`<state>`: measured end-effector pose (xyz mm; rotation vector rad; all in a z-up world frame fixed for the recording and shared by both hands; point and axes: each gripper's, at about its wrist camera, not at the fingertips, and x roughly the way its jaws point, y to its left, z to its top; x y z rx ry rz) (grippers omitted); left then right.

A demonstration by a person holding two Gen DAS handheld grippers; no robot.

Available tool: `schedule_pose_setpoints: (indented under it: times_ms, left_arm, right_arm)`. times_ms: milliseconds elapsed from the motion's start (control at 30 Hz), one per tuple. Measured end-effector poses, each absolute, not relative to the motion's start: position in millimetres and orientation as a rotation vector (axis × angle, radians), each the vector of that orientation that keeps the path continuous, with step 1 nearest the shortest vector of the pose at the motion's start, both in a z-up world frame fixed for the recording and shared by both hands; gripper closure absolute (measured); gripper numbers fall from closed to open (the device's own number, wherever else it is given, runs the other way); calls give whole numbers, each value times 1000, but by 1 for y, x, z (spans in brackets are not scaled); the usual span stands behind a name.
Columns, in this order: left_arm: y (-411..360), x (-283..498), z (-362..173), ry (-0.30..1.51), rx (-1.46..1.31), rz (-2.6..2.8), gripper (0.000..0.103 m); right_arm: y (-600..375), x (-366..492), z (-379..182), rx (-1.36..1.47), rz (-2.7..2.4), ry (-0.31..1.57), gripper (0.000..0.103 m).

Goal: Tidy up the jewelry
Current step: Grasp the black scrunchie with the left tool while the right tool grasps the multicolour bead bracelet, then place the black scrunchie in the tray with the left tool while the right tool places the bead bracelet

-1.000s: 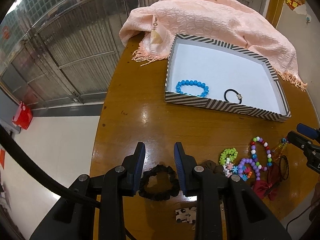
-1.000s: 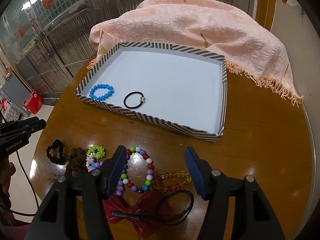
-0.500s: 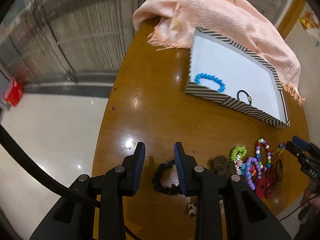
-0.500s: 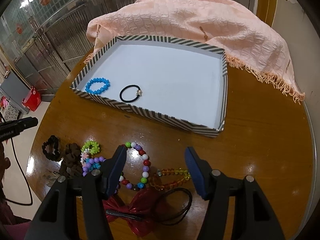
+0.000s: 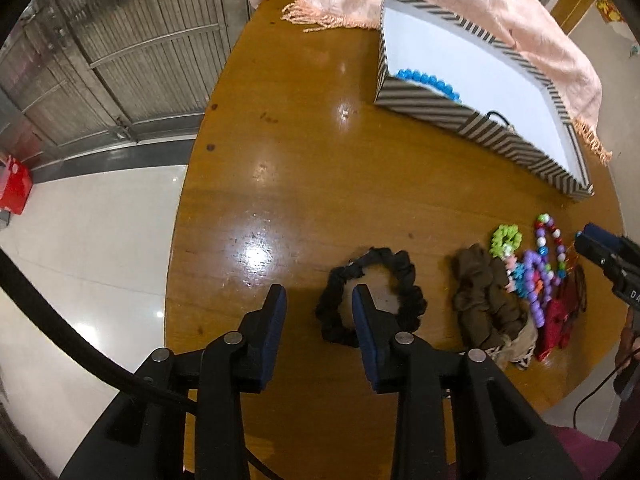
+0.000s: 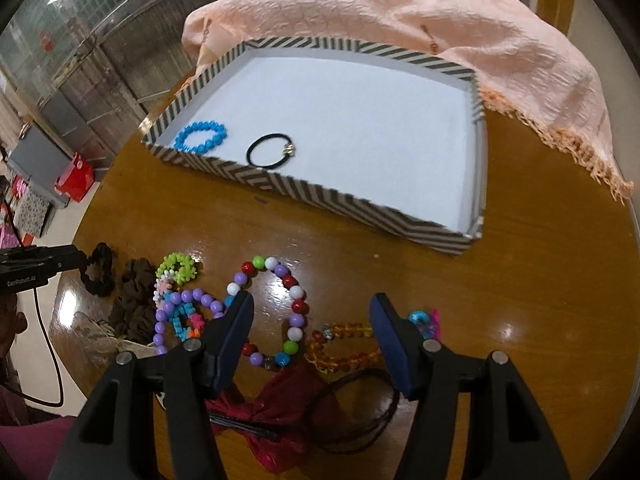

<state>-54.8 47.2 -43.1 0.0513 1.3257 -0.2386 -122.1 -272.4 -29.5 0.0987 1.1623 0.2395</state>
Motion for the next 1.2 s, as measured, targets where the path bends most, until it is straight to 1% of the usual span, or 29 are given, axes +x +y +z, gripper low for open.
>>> schedule_pose_setpoints:
  times_ms: [67, 133, 200, 333, 367, 433, 500, 533, 567, 633, 733, 867, 1200]
  left_arm:
    - [45, -54, -47, 1334, 63, -236, 78]
    - [41, -53, -50, 1331, 80, -234, 78]
    - [37, -50, -53, 1330, 104, -223, 78]
    - [31, -47, -56, 1324, 136, -215, 78]
    - [30, -46, -56, 1312, 146, -206, 78]
    - [29, -45, -56, 1297, 139, -203, 78]
    - [29, -42, -56, 1280, 139, -210, 84]
    - [27, -41, -56, 1268, 146, -221, 95]
    - [27, -40, -55, 1263, 154, -229, 100]
    - [27, -37, -55, 1270, 139, -245, 103]
    - [28, -31, -47, 1274, 87, -262, 103]
    - [33, -25, -30, 1237, 50, -276, 103]
    - [26, -10, 15, 1139, 57, -288, 103]
  right_arm:
    - [-267, -118, -34, 68, 241, 1167, 46]
    - [-261, -114, -40, 47, 260, 1178, 55]
    - [-256, -110, -47, 19, 266, 1191, 59]
    - [-248, -105, -53, -47, 266, 1186, 73]
    - [-247, -104, -54, -66, 263, 1183, 75]
    - [-244, -102, -56, -97, 255, 1175, 87]
    - [-240, -102, -57, -121, 260, 1158, 90]
    - [-238, -101, -57, -135, 261, 1150, 94]
    - [-237, -101, -56, -143, 261, 1147, 94]
    - [-239, -98, -54, -106, 273, 1153, 94]
    - [-241, -98, -39, -69, 282, 1126, 94]
    - [-247, -96, -16, -35, 289, 1088, 94]
    - [-254, -84, 38, -10, 292, 972, 94]
